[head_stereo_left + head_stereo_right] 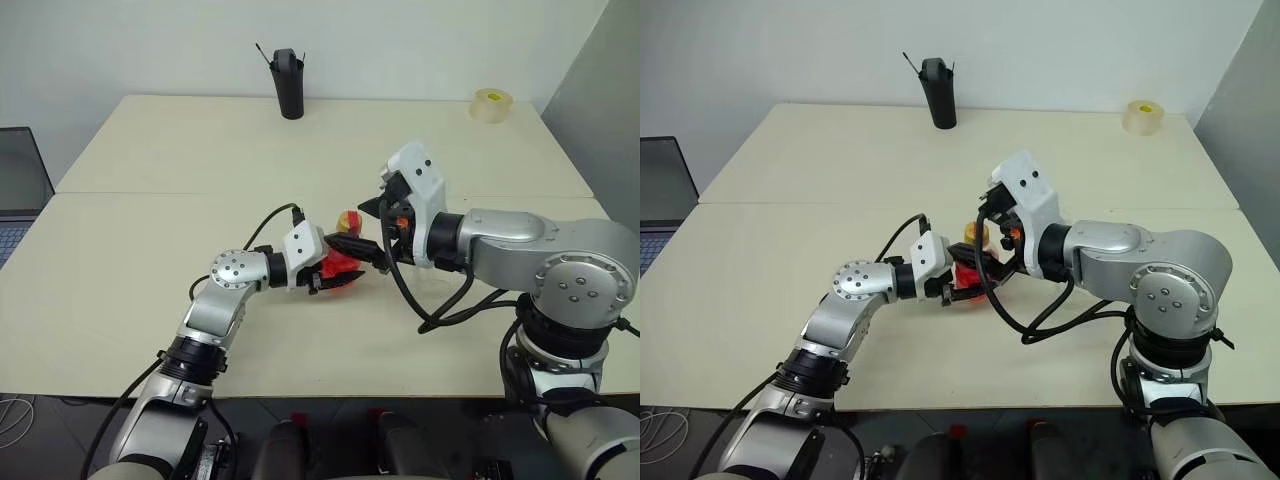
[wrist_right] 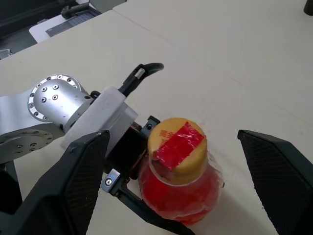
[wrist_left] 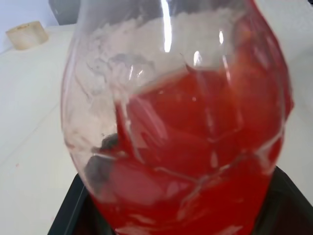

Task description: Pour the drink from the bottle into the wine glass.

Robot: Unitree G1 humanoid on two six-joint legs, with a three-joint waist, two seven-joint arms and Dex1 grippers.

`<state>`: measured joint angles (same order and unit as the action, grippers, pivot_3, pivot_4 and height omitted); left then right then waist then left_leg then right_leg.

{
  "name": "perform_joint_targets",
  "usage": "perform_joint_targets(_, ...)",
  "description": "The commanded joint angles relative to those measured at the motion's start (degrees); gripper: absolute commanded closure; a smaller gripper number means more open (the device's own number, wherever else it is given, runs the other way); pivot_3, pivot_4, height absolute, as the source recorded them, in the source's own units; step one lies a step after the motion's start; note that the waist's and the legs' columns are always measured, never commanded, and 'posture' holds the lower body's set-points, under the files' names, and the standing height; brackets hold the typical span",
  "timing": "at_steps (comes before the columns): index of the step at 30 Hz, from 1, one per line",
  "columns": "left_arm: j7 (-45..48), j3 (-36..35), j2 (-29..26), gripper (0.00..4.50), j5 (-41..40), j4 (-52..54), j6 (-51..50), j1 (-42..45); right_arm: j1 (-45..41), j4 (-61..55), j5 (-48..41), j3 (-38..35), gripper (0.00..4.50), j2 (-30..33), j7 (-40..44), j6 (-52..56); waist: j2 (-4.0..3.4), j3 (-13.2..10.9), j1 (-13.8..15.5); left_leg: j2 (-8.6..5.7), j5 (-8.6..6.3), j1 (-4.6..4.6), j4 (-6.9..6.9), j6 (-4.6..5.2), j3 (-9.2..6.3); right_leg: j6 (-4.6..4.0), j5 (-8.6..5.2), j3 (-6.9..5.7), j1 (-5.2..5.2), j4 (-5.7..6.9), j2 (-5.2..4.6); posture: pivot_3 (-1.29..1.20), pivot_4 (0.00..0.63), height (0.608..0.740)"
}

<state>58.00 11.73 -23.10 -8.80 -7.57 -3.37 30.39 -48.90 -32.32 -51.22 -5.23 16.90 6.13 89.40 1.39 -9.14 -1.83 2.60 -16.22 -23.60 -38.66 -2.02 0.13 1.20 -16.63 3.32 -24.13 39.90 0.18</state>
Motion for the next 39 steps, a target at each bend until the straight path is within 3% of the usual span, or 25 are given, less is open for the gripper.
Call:
perform_joint_targets(1,-1.1,-0.6,0.9,2.06,-0.5,1.5,1.7,0.3,-1.5,-0.9,0.4,-1.8,0.0,-0.2,0.3,0.5,0.0,0.0,0.0,0.0,0.0,-0.01,0.0,0.0,-0.02,0.0,0.0,-0.03,0.0,0.0,0.0,0.0,0.15,0.74)
perform_joint_targets(6,-1.6,-1.0,1.2,2.06,-0.8,1.4,1.8,0.1,-1.2,-0.8,1.4,-1.4,0.0,0.6,0.9,0.7,0.0,0.0,0.0,0.0,0.0,-0.06,-0.03,0.0,-0.05,0.0,0.0,-0.06,-0.02,0.0,0.0,0.0,0.15,0.74)
perform_joint_targets(9,-1.8,-1.3,1.3,2.06,-1.2,1.4,1.6,0.0,-1.3,-0.8,2.0,-1.3,0.58,0.8,1.1,0.4,0.0,0.0,0.0,0.0,0.0,-0.13,-0.06,0.0,-0.13,0.0,0.0,-0.15,-0.03,-0.01,0.0,0.0,0.15,0.74)
perform_joint_targets(12,-1.6,-1.4,1.4,2.06,-1.9,1.8,0.7,-0.2,-1.4,-0.9,2.2,-1.4,1.58,0.9,1.5,0.5,-0.01,0.0,0.0,-0.01,0.0,-0.17,-0.07,0.0,-0.18,0.0,0.0,-0.53,-0.03,-0.01,-0.03,0.0,0.15,0.74)
perform_joint_targets(17,-1.3,-1.4,1.8,2.06,-3.1,2.8,-0.8,-0.6,-0.9,-1.3,2.7,-1.2,1.6,1.2,2.2,0.5,-0.01,0.0,0.0,-0.03,0.0,-0.23,-0.1,0.0,-0.27,0.0,0.0,-0.65,-0.02,-0.02,-0.08,0.0,0.15,0.74)
perform_joint_targets(20,-1.1,-1.3,2.1,2.06,-4.2,3.6,-2.2,-0.9,-1.1,-1.2,3.3,-1.1,2.16,1.0,2.4,0.1,-0.01,0.0,0.0,-0.03,0.0,-0.24,-0.09,0.0,-0.31,0.0,0.0,-0.69,-0.02,-0.02,-0.09,0.0,0.15,0.74)
perform_joint_targets(24,-1.3,-1.6,3.0,2.07,-5.6,5.0,-3.6,-1.3,-1.3,-0.8,3.8,-0.6,3.24,1.2,3.0,-0.5,-0.01,0.0,0.0,-0.04,0.0,-0.24,-0.1,0.0,-0.32,0.0,0.0,-0.7,-0.02,-0.02,-0.09,0.0,0.15,0.74)
perform_joint_targets(30,-1.6,-1.6,3.0,2.23,-5.9,5.9,-4.2,-2.0,-1.6,0.0,4.4,0.7,3.24,2.4,4.8,-2.2,-0.01,0.0,0.0,-0.04,0.0,-0.25,-0.1,0.0,-0.34,0.0,0.0,-0.72,-0.02,-0.02,-0.1,0.0,0.15,0.74)
perform_joint_targets(33,-1.4,-1.5,2.8,2.29,-6.4,6.8,-4.8,-2.3,-0.1,-1.3,3.0,3.0,3.24,8.0,15.6,-11.2,-0.03,0.0,0.0,-0.06,0.0,-0.25,-0.11,0.0,-0.35,0.0,0.0,-0.73,-0.01,-0.05,-0.11,0.0,0.15,0.74)
perform_joint_targets(39,1.4,-1.0,2.6,2.43,-8.5,8.0,-5.7,-2.5,3.1,9.4,9.6,12.2,3.24,22.5,51.9,-37.7,-0.04,0.0,0.2,-0.38,-0.01,-0.26,-0.13,0.02,-0.27,0.01,0.0,-0.86,0.16,-0.35,-0.13,0.0,0.15,0.74)
